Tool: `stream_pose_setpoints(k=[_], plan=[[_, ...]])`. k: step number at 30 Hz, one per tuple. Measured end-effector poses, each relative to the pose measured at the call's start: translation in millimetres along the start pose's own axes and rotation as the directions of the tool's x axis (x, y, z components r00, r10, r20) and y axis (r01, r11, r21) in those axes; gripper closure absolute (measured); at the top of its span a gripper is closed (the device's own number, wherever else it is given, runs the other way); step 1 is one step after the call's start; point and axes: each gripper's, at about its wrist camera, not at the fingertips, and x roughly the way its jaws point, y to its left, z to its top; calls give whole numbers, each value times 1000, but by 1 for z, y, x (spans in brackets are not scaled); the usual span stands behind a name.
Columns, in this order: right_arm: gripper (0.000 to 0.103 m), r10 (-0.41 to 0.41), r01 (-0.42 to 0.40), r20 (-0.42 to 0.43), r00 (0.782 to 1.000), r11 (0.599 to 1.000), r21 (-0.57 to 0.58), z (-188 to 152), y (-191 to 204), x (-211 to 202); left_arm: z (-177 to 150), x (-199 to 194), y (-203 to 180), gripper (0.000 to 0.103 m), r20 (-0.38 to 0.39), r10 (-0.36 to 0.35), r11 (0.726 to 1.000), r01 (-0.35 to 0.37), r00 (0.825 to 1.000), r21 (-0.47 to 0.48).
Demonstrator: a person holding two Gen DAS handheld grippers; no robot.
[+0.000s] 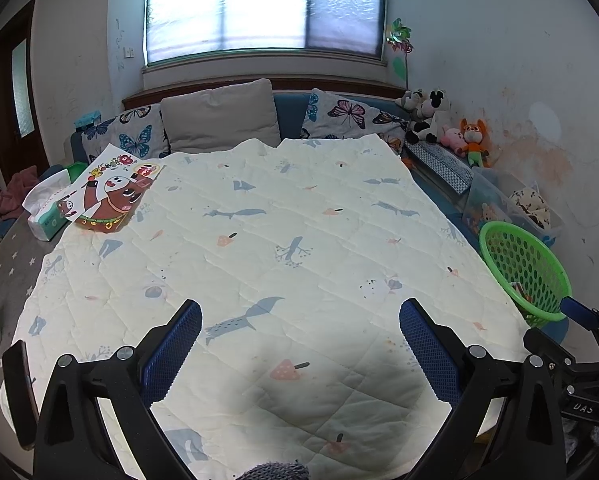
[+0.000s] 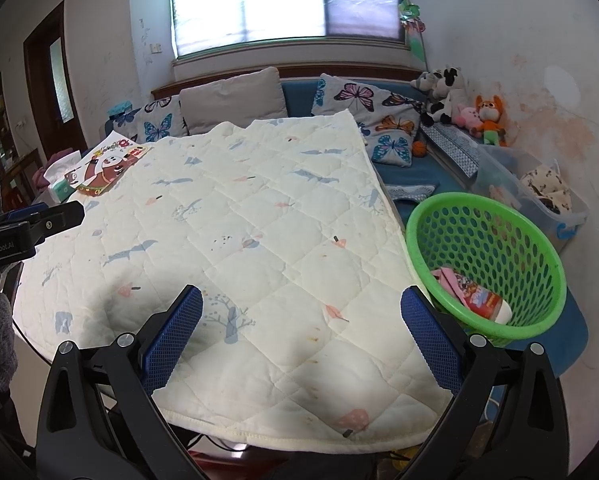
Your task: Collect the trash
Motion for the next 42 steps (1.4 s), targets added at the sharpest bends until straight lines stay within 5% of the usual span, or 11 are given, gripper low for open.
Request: stream_pose_setpoints(k=[42], plan=[[4, 15, -15, -21, 1000, 1000, 18, -5, -6, 10, -5, 11, -8, 7, -20, 17, 1000, -17, 1000, 15]])
